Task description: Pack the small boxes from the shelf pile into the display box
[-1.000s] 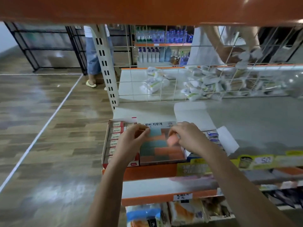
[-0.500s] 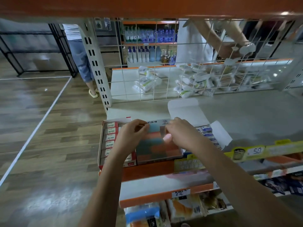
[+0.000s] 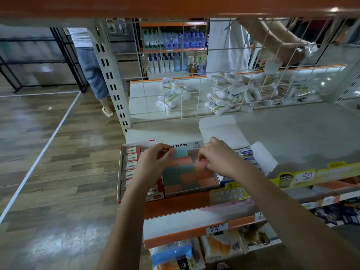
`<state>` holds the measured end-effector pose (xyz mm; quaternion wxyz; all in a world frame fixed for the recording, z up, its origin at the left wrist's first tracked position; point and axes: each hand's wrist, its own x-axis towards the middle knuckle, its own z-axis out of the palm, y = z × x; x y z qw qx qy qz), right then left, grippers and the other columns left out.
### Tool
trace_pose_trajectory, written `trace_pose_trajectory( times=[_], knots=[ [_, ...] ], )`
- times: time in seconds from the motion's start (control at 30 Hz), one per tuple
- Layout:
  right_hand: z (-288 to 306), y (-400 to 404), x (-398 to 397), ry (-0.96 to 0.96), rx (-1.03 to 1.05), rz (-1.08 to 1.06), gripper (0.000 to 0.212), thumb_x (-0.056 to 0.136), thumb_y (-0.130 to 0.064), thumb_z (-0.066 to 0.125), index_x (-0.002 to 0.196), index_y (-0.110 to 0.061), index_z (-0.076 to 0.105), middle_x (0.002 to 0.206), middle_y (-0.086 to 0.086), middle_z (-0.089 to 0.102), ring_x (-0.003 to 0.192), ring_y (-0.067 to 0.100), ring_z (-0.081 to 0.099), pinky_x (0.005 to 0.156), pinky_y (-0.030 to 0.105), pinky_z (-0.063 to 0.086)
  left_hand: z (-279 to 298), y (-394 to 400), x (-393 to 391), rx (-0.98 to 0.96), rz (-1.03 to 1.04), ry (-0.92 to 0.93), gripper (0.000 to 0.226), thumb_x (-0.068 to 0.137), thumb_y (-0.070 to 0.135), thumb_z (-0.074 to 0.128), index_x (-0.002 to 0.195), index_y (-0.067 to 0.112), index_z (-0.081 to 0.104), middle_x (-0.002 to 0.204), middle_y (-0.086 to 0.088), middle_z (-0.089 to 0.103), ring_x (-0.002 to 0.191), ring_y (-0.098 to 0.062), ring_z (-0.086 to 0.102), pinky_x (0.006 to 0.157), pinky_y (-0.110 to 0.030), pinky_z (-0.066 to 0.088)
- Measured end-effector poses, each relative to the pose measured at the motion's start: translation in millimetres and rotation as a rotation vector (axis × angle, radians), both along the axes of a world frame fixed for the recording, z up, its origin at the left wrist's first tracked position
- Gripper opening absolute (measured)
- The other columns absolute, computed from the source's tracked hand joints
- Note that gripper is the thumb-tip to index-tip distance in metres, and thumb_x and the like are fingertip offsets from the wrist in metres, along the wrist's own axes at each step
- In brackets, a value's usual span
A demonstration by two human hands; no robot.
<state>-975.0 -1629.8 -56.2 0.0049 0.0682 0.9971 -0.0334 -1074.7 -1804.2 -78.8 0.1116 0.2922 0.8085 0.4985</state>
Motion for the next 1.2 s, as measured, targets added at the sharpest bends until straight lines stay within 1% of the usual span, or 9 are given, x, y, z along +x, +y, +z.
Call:
trace_pose_trajectory(
  times=[0.13, 0.3, 0.4, 0.47, 0.6, 0.73, 0.9, 1.0, 1.2],
  knots=[
    [-2.0, -2.9, 2.7, -0.014, 0.007, -0.013, 0.035, 0.088, -0.003, 0.051, 0.117, -0.019, 0.064, 0.109, 0.003, 0.060, 0.110, 0.021, 0.039, 0.089, 0.031, 0.034, 1.3, 3.4, -0.9, -0.045, -0.013, 0.019, 0.009, 0.090, 0.035, 0.056, 0.096, 0.031, 0.061, 0.084, 0.014, 0.064, 0.072, 0.005, 0.058, 0.057, -0.011, 0.042],
    [-4.1, -0.6, 2.8, -0.027, 0.030, 0.004, 0.033, 0.090, -0.006, 0.050, 0.118, -0.019, 0.064, 0.104, 0.002, 0.063, 0.108, 0.021, 0.040, 0.086, 0.030, 0.034, 8.0, 12.7, -2.0, -0.195, -0.032, 0.166, 0.020, 0.092, 0.034, 0.054, 0.107, 0.023, 0.063, 0.086, 0.015, 0.061, 0.077, 0.000, 0.056, 0.062, -0.018, 0.046],
    [-7.1, -0.2, 2.4, 0.007, 0.058, 0.006, 0.032, 0.087, -0.001, 0.048, 0.110, -0.015, 0.066, 0.098, 0.003, 0.061, 0.105, 0.022, 0.042, 0.083, 0.031, 0.035, 13.9, 27.1, -1.0, -0.269, -0.054, 0.262, 0.022, 0.092, 0.032, 0.055, 0.106, 0.020, 0.066, 0.091, 0.006, 0.066, 0.077, -0.006, 0.056, 0.064, -0.021, 0.046],
    [-5.9, 2.9, 2.5, 0.023, 0.029, 0.007, 0.032, 0.087, -0.002, 0.048, 0.110, -0.015, 0.065, 0.101, 0.002, 0.061, 0.103, 0.021, 0.043, 0.082, 0.029, 0.035, 15.3, 37.5, 0.5, -0.337, -0.079, 0.291, 0.023, 0.092, 0.032, 0.055, 0.106, 0.018, 0.066, 0.095, 0.001, 0.068, 0.079, -0.012, 0.058, 0.067, -0.026, 0.047],
    [1.3, 11.1, 10.1, 0.139, -0.107, -0.063, 0.030, 0.090, -0.005, 0.048, 0.113, -0.017, 0.065, 0.112, 0.000, 0.059, 0.107, 0.017, 0.044, 0.088, 0.025, 0.036, 10.6, 51.8, 0.7, -0.416, -0.057, 0.282, 0.022, 0.091, 0.033, 0.055, 0.105, 0.020, 0.067, 0.100, 0.001, 0.069, 0.080, -0.013, 0.057, 0.066, -0.025, 0.045],
    [6.7, 15.6, 26.3, 0.261, -0.219, -0.240, 0.029, 0.090, -0.017, 0.058, 0.119, -0.016, 0.060, 0.118, -0.001, 0.055, 0.109, 0.014, 0.049, 0.081, 0.017, 0.030, 6.7, 58.0, 3.9, -0.454, 0.000, 0.322, 0.022, 0.089, 0.037, 0.056, 0.102, 0.024, 0.068, 0.095, 0.002, 0.069, 0.078, -0.014, 0.056, 0.064, -0.025, 0.043],
    [10.5, 7.5, 38.9, 0.217, -0.340, -0.370, 0.037, 0.090, -0.034, 0.059, 0.121, -0.014, 0.058, 0.108, 0.002, 0.061, 0.094, 0.015, 0.057, 0.077, 0.023, 0.040, -2.5, 60.1, 15.0, -0.427, -0.033, 0.393, 0.021, 0.092, 0.033, 0.054, 0.099, 0.020, 0.068, 0.091, 0.002, 0.066, 0.071, -0.008, 0.053, 0.053, -0.016, 0.033],
    [10.6, 2.6, 42.2, 0.142, -0.359, -0.395, 0.036, 0.090, -0.031, 0.058, 0.121, -0.013, 0.058, 0.105, 0.004, 0.066, 0.092, 0.017, 0.060, 0.072, 0.024, 0.042, -4.6, 61.4, 18.8, -0.416, -0.023, 0.382, 0.020, 0.093, 0.033, 0.053, 0.105, 0.020, 0.064, 0.097, 0.002, 0.067, 0.076, -0.008, 0.052, 0.058, -0.016, 0.036],
    [8.5, -1.3, 41.1, 0.121, -0.346, -0.417, 0.017, 0.091, -0.018, 0.053, 0.101, -0.007, 0.063, 0.093, 0.009, 0.068, 0.081, 0.021, 0.061, 0.067, 0.027, 0.044, -2.2, 61.6, 23.5, -0.377, -0.004, 0.352, 0.021, 0.091, 0.033, 0.057, 0.110, 0.022, 0.059, 0.104, 0.001, 0.068, 0.087, -0.013, 0.063, 0.068, -0.024, 0.051]
  ],
)
